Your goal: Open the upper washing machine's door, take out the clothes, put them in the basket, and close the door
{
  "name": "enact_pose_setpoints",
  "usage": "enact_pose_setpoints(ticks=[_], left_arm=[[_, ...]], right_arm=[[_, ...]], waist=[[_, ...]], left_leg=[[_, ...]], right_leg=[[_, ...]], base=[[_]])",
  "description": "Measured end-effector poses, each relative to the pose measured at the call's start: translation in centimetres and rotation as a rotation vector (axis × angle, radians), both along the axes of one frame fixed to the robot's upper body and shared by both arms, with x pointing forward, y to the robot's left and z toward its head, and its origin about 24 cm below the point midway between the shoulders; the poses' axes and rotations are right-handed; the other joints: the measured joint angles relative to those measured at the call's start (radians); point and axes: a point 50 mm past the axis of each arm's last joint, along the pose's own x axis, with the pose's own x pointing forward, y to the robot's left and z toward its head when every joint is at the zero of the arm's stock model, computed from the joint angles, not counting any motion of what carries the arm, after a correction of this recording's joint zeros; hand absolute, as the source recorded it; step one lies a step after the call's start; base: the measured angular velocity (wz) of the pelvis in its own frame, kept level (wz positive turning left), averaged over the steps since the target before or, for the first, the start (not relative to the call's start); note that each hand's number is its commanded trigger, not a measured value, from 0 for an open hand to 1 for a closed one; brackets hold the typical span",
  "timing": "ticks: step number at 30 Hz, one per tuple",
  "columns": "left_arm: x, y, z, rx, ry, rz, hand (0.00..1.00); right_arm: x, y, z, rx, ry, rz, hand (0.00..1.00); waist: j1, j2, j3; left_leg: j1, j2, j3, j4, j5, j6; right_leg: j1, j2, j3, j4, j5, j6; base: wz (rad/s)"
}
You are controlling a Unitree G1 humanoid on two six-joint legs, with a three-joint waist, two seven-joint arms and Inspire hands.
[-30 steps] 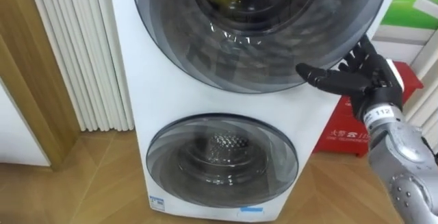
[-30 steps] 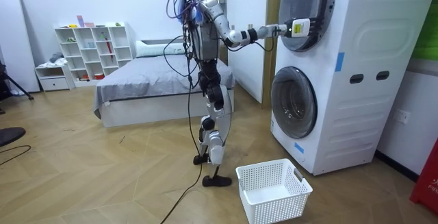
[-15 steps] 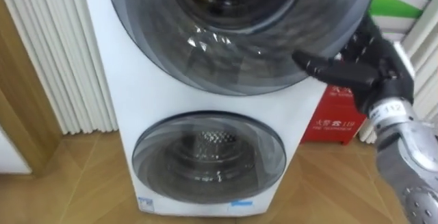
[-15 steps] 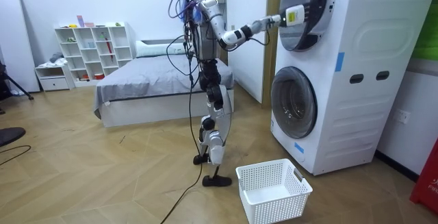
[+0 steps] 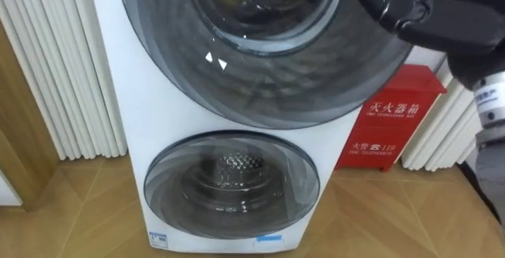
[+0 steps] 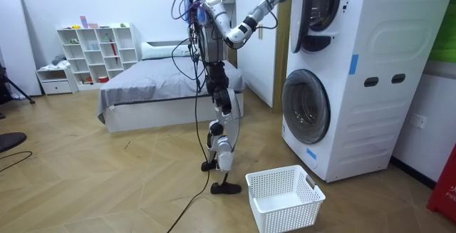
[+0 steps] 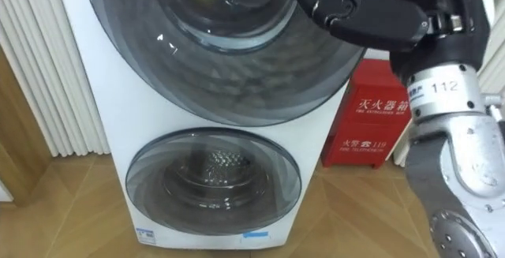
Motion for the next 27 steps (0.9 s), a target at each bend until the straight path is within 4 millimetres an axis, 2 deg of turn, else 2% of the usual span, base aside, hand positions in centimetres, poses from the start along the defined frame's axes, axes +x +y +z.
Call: enact_pose_setpoints(ticks=[9, 18, 27], left_arm=[[-0.1, 0.2, 0.1, -0.003, -0.015, 0.031, 0.0], [0.2, 0.2, 0.1, -0.009, -0.03, 0.042, 0.0], [0.0, 0.2, 0.1, -0.012, -0.008, 0.021, 0.0]], right_arm=[[-1.1, 0.6, 1.1, -0.034, -0.096, 0.137, 0.0], [-1.6, 0.4, -0.2, -0.069, -0.095, 0.2, 0.0], [-2.0, 0.5, -1.3, -0.032, -0.087, 0.315, 0.0]], waist=[[-0.025, 0.0, 0.0004], [-0.025, 0.0, 0.0007], [-0.018, -0.001, -0.0002]], left_leg=[[0.001, 0.003, 0.003, -0.004, 0.0, -0.003], [0.018, 0.006, 0.013, -0.009, -0.002, -0.006], [0.018, 0.008, 0.019, -0.007, 0.0, -0.009]], right_leg=[[-0.004, 0.005, 0.002, -0.003, 0.0, 0.0], [0.006, 0.008, 0.013, -0.002, 0.0, 0.0], [0.004, 0.012, 0.022, -0.001, 0.003, -0.005]], base=[[-0.01], [-0.03], [-0.02]])
